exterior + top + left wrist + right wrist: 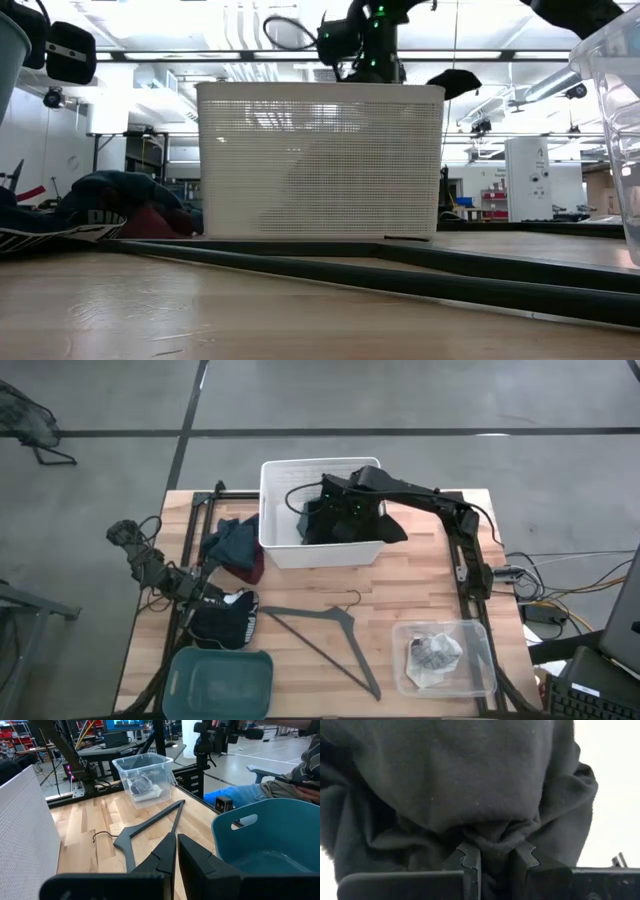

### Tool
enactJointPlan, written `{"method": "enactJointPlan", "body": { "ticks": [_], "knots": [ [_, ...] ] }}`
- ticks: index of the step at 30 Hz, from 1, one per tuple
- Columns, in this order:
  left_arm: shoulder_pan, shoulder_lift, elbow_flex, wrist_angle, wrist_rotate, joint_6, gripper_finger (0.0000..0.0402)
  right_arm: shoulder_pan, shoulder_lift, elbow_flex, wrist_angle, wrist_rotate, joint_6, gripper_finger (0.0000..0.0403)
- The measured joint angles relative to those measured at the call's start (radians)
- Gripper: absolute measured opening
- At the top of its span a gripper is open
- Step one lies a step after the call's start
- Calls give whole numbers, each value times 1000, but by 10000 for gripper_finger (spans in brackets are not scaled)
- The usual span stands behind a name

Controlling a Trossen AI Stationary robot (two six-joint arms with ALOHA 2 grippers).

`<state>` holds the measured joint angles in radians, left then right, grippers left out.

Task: Pick & Place Cloths
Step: Put the black shirt into the white laundry bin, then put the dark blue shorts into the dark green bin

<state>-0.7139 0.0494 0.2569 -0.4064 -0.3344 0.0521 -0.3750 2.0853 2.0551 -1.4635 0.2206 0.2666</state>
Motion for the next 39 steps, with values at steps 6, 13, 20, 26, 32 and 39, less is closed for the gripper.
{"method": "enactJointPlan", "body": {
  "ticks": [6,13,20,26,32,39],
  "knots": [
    [0,0,0,0,0,0,23,4,-30,-1,22,-9,10,41],
    [0,0,0,1,0,0,23,10,-65,44,58,-27,-21,162],
    [0,0,0,1,0,0,23,28,-157,71,97,0,-80,277],
    [0,0,0,0,0,0,23,73,-310,-10,199,41,-132,292],
    [0,0,0,1,0,0,23,145,-515,-245,352,40,-162,260],
    [0,0,0,1,0,0,23,165,-848,-667,651,18,-172,219]
  ]
}}
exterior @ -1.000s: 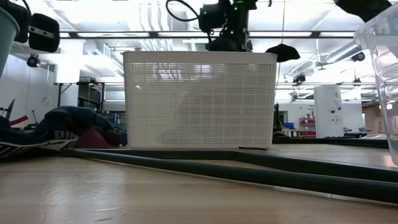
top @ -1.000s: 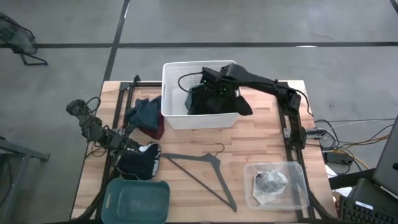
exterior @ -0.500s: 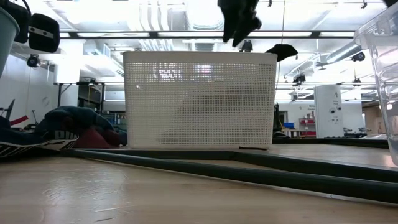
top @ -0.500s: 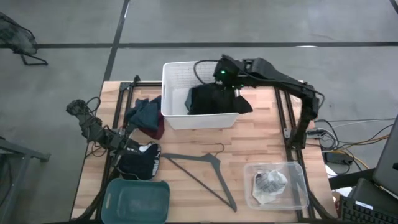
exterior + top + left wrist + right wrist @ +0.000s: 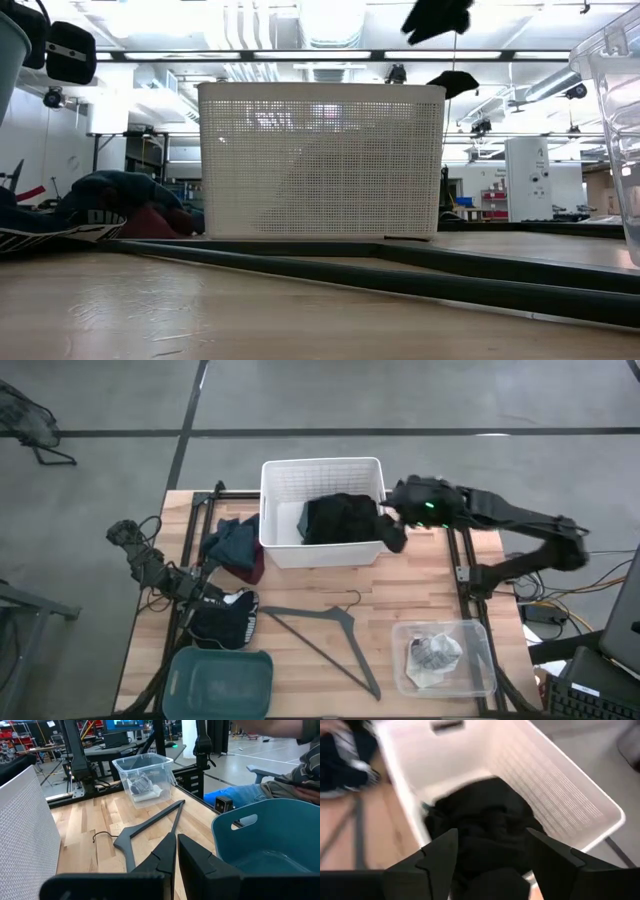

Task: Pick & Place Cloths
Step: Put the dark blue shorts into the dark green bin

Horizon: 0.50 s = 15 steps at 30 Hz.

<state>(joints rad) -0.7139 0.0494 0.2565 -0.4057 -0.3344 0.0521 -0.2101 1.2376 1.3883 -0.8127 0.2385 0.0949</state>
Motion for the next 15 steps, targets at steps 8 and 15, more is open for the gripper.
{"method": "enactJointPlan", "body": {
  "ticks": [8,15],
  "knots": [
    [0,0,0,0,0,0,23,3,-379,-441,362,-154,-41,170],
    [0,0,0,0,0,0,23,3,-660,-719,508,-160,-68,122]
  ]
}}
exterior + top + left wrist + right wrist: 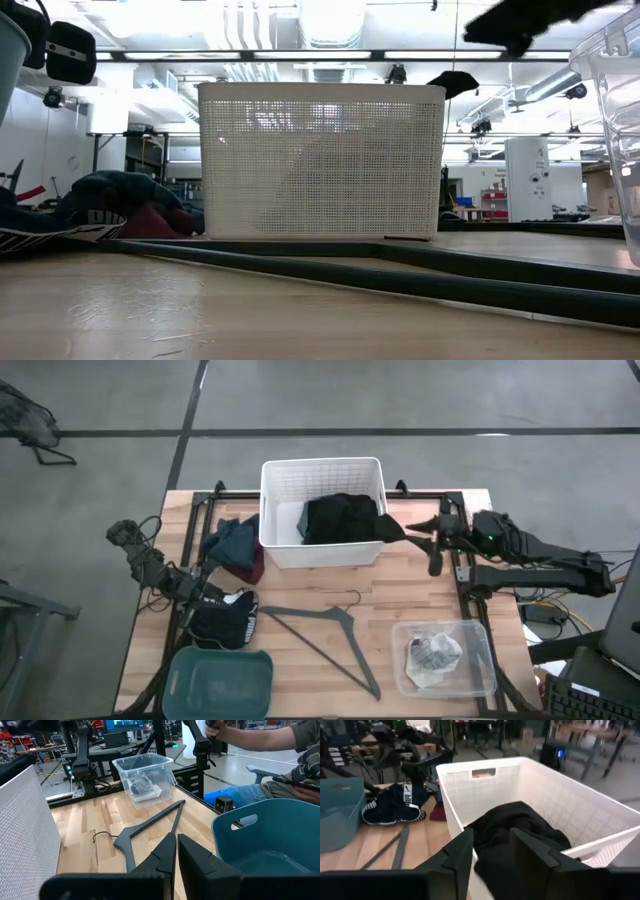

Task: Pick & Place Cloths
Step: Put the dark blue shorts into the dark green bin

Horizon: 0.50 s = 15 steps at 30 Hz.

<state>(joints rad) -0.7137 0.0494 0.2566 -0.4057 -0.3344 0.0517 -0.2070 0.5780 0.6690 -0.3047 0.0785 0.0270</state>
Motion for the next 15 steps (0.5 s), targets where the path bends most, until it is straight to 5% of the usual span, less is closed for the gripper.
{"method": "enactJointPlan", "body": {
  "ticks": [15],
  "knots": [
    [0,0,0,0,0,0,23,0,-432,-409,99,-52,-32,42]
  ]
}}
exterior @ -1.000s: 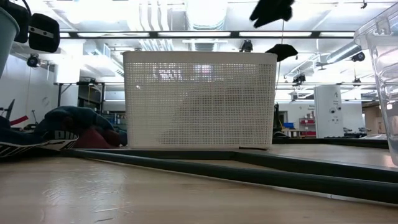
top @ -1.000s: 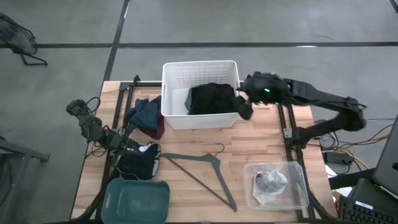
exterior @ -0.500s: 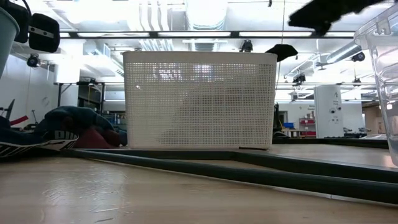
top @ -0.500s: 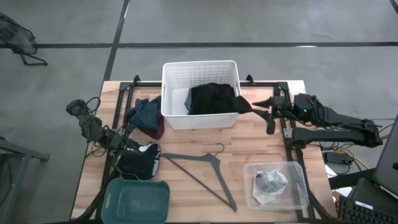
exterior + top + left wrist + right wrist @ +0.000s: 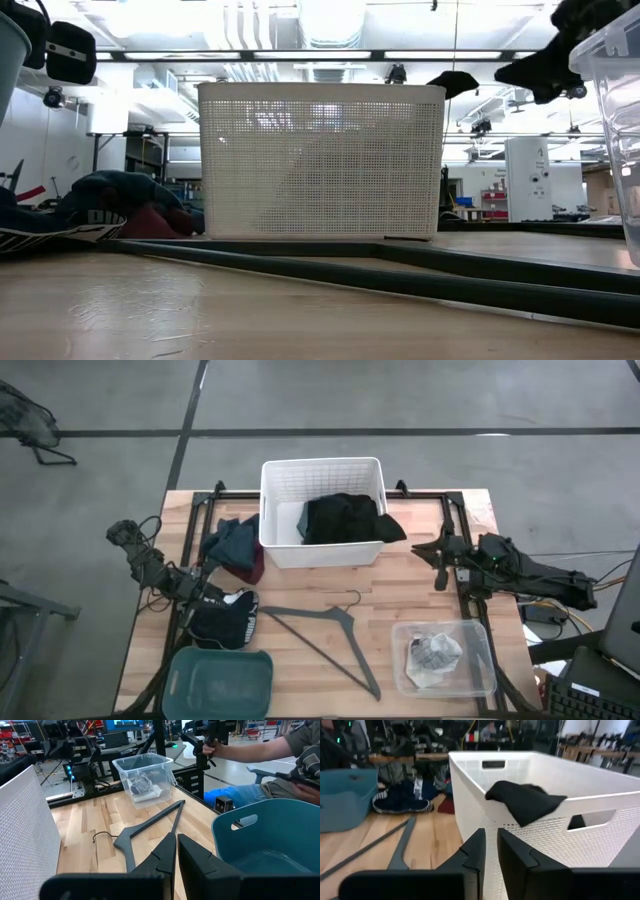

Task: Pick & Place Cloths
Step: Put the dark blue shorts into the dark green bin

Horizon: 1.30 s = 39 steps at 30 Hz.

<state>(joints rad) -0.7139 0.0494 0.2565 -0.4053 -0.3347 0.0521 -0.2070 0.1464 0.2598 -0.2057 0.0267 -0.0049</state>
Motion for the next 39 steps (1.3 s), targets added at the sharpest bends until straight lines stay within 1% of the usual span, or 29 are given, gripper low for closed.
{"method": "enactJointPlan", "body": {
  "ticks": [5,7,19,27,39],
  "knots": [
    [0,0,0,0,0,0,23,0,-127,-79,1,0,30,37],
    [0,0,0,0,0,0,23,0,-147,-101,3,-1,38,40],
    [0,0,0,0,0,0,23,0,-71,-181,2,-1,56,79],
    [0,0,0,0,0,0,23,0,-34,-183,10,-1,56,105],
    [0,0,0,0,0,0,23,0,-33,-183,10,0,55,139]
  ]
}}
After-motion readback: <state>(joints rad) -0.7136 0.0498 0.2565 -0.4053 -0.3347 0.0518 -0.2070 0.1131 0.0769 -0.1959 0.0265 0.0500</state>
